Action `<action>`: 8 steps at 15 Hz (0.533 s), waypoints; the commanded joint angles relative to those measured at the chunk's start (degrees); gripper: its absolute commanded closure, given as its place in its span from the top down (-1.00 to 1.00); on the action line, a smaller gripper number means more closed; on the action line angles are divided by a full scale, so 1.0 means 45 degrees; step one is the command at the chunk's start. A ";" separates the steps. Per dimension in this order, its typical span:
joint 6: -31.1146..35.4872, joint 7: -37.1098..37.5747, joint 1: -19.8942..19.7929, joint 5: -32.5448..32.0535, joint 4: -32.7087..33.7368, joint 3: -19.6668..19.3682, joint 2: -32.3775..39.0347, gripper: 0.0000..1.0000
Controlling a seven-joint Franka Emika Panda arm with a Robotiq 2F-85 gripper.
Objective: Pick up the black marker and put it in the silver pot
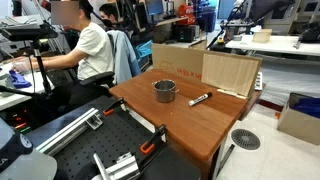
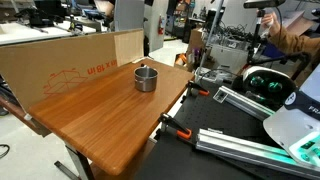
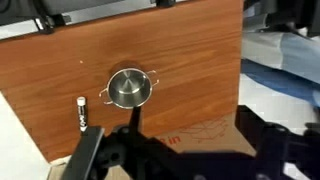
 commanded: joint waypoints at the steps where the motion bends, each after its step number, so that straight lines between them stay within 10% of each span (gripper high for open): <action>1: -0.0046 -0.0025 -0.0087 0.0032 0.0029 0.0079 -0.0006 1.00; 8: -0.0038 -0.0219 -0.0541 0.0173 0.0396 -0.0485 0.0481 1.00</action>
